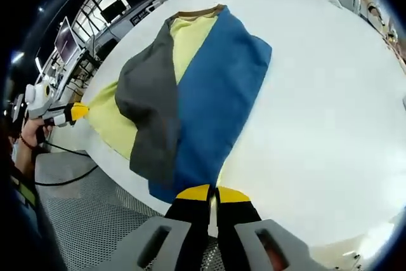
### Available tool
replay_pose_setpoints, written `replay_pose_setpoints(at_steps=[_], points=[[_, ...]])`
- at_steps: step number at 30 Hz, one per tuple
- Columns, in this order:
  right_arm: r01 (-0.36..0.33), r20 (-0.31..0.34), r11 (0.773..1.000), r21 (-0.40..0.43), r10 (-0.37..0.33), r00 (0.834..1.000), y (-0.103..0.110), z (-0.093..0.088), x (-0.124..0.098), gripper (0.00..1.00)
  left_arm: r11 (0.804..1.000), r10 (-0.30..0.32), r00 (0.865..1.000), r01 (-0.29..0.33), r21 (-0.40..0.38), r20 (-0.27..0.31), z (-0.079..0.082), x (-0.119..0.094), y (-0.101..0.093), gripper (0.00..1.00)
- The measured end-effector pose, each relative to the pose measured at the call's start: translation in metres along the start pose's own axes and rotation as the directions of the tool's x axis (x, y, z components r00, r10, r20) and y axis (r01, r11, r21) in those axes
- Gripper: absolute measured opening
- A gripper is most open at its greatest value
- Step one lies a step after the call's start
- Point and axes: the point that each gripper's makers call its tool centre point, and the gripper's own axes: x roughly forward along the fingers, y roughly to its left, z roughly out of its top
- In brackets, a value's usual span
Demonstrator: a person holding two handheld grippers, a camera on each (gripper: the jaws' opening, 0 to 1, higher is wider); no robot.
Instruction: Fold the garment on the visible template until the final outline fits inside the template.
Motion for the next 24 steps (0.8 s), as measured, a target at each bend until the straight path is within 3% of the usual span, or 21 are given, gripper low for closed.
replay_pose_setpoints(at_steps=[4, 6, 16, 22, 24], points=[[0.044, -0.006, 0.999, -0.008, -0.044, 0.999, -0.013, -0.003, -0.005, 0.0, 0.999, 0.038, 0.999, -0.039, -0.02, -0.021, -0.009, -0.006, 0.009, 0.0], [0.013, 0.003, 0.999, 0.035, -0.014, 1.0, -0.012, -0.003, -0.006, 0.0, 0.999, 0.027, 0.999, -0.028, -0.047, -0.021, -0.011, -0.008, 0.009, 0.0], [0.072, -0.019, 0.997, -0.022, -0.072, 0.997, -0.022, -0.007, -0.005, 0.0, 0.997, 0.03, 0.998, -0.035, -0.074, -0.06, -0.024, -0.009, 0.004, 0.0], [0.092, -0.044, 0.992, -0.083, -0.096, 0.994, -0.022, -0.01, -0.003, 0.0, 0.998, 0.066, 0.994, -0.068, -0.019, -0.082, -0.027, -0.011, 0.005, 0.0], [0.097, -0.044, 0.991, -0.089, -0.102, 0.994, -0.023, -0.01, -0.003, 0.0, 0.994, 0.108, 0.987, -0.103, 0.042, -0.122, -0.033, -0.012, 0.011, 0.0]])
